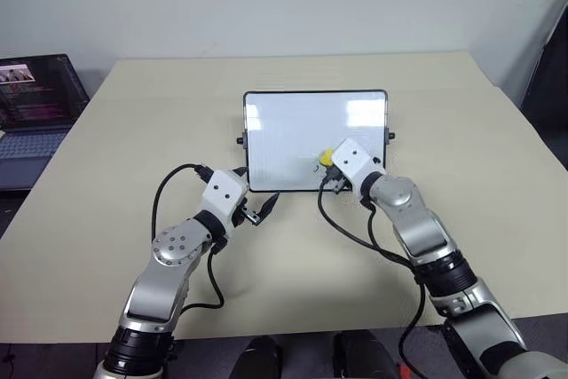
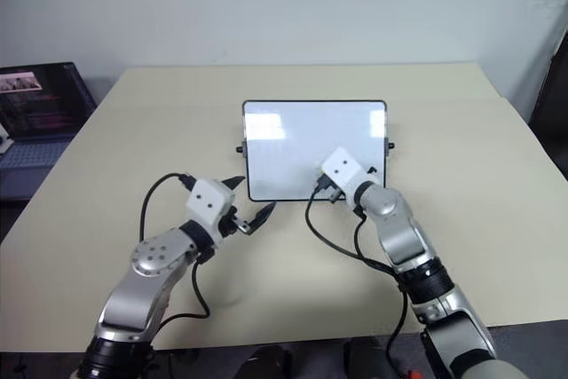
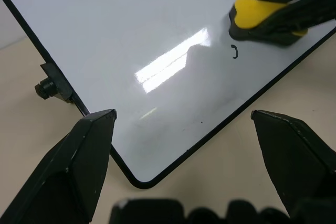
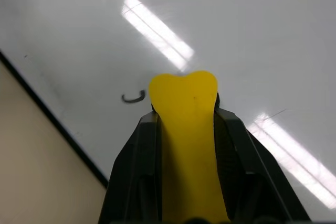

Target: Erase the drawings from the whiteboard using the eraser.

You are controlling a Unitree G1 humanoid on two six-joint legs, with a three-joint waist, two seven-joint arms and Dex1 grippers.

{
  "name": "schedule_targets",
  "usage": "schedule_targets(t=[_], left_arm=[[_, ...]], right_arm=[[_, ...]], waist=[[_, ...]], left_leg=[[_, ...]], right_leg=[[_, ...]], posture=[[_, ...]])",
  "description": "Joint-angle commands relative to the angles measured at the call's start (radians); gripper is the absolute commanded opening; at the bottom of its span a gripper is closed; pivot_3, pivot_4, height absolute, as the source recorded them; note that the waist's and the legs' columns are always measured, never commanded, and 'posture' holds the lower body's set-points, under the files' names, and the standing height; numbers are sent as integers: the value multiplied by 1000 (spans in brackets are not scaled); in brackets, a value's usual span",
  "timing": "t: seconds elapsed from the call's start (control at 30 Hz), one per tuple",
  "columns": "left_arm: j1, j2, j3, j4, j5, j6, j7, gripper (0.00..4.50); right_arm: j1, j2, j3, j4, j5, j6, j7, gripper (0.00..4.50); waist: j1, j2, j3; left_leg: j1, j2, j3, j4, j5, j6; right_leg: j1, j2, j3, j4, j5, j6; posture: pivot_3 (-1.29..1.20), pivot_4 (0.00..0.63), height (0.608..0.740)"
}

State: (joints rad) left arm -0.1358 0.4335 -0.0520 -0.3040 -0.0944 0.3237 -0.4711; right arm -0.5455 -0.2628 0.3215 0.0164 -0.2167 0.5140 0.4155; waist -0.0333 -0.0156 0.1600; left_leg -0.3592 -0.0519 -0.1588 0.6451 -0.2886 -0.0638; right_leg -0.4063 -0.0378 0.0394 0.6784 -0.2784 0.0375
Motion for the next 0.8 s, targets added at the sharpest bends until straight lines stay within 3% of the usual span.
schedule_targets(t=[0.03, 0.8], left_arm=[[-3, 9, 19, -40, -2, -4, 0, 4500], [-18, 13, 7, -67, 2, 38, -1, 4500]], right_arm=[[37, -8, 24, -5, -17, 18, 10, 1036], [-56, 104, 52, 66, -20, 3, -18, 1036]], waist=[[0, 0, 0], [-7, 0, 0]], left_leg=[[1, 0, 0, 0, -1, 1], [3, 4, 2, 0, -1, 1]], right_leg=[[1, 0, 0, 0, 0, 0], [1, 3, 0, 0, 1, -1]], posture=[[0, 150, 740], [0, 150, 740]])
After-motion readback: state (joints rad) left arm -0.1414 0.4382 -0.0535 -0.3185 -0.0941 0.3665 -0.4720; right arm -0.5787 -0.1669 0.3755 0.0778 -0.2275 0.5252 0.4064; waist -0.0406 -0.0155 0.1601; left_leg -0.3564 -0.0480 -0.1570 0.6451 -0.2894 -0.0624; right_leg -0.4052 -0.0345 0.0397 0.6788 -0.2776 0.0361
